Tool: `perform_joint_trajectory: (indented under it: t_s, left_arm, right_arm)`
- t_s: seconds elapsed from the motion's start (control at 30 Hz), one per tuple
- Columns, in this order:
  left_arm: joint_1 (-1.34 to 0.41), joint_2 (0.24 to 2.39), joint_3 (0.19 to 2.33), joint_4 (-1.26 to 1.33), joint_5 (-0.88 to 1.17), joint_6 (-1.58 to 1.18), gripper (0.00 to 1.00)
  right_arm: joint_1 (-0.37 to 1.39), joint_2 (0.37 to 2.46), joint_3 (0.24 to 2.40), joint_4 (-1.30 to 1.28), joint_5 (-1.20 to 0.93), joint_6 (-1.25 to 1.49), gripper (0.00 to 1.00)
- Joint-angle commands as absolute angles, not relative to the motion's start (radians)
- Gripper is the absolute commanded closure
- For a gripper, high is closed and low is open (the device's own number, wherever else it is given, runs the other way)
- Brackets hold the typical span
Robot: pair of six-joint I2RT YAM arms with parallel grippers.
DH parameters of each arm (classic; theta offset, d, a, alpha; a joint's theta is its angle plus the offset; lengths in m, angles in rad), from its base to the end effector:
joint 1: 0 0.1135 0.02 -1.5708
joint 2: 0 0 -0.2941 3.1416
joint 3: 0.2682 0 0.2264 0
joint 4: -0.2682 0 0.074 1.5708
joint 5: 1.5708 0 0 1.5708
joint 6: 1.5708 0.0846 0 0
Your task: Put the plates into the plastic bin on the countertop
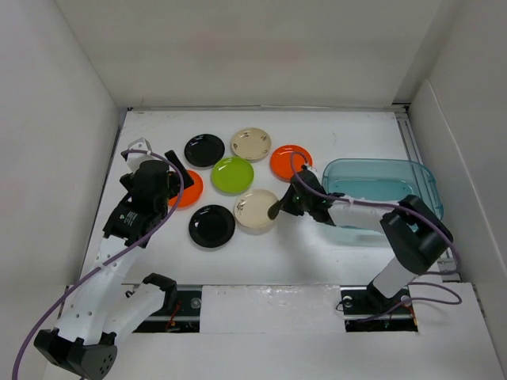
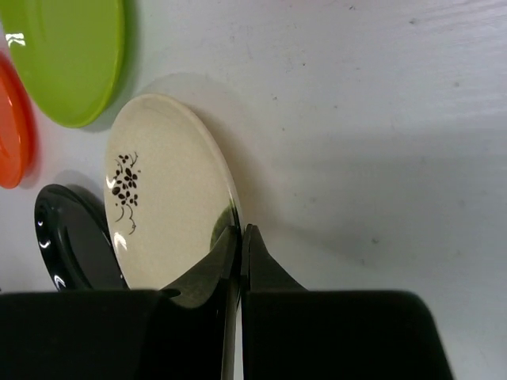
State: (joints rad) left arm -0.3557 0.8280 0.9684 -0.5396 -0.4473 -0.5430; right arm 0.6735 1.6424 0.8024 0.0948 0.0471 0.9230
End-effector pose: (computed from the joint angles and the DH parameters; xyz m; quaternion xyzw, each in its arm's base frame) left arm 0.1696 -0.0240 0.3617 -0.1981 0.7975 -0.0677 0.5659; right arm 0.2744 0.2139 0.1768 0.1233 0.9075 0.2722 0.2954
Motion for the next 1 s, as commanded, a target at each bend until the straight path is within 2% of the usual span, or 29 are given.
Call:
perform_joint_trajectory:
  t_s: [0.0,0.23,0.37,0.57,0.67,0.73,0.97]
  left_arm:
    - [-0.351,0.815,0.976,-0.514,-0.448,-0.535,0.00]
    - [-0.351,0.815,0.976,-0.514,-0.448,-0.535,0.00]
    - [-0.351,0.815,0.966,-0.514,-0.448,-0.535,0.00]
    - [-0.351,0.815,0.966,-0.514,-0.437,-0.526,0.00]
    - [-0.351,0.815,0.966,-0.514,-0.428,-0.526,0.00]
    - [-0.351,0.815,0.966,-0.514,-0.428,-0.526,0.00]
    - [-0.351,0.815,0.966,-0.505,-0.428,-0.526,0.00]
  right_arm:
    - [0.704,1.481,0.825,-0.023,0.176,0.913,1.00]
    - [0.623,1.222,0.862,-0.221,0.359,0.894,1.00]
    - [0.453,1.116,0.842,-0.287,0.428,0.894,1.00]
    - [0.183,0.927,0.704,-0.250,0.394,0.913,1.00]
    - [0.067,0.914,0.664,-0.232,0.319,0.913,1.00]
    - [0.028,0.936,0.652,-0.218,0.249,0.900,1.00]
    - [-0.021,0.885,0.537,-0.173,0.226,0.914,1.00]
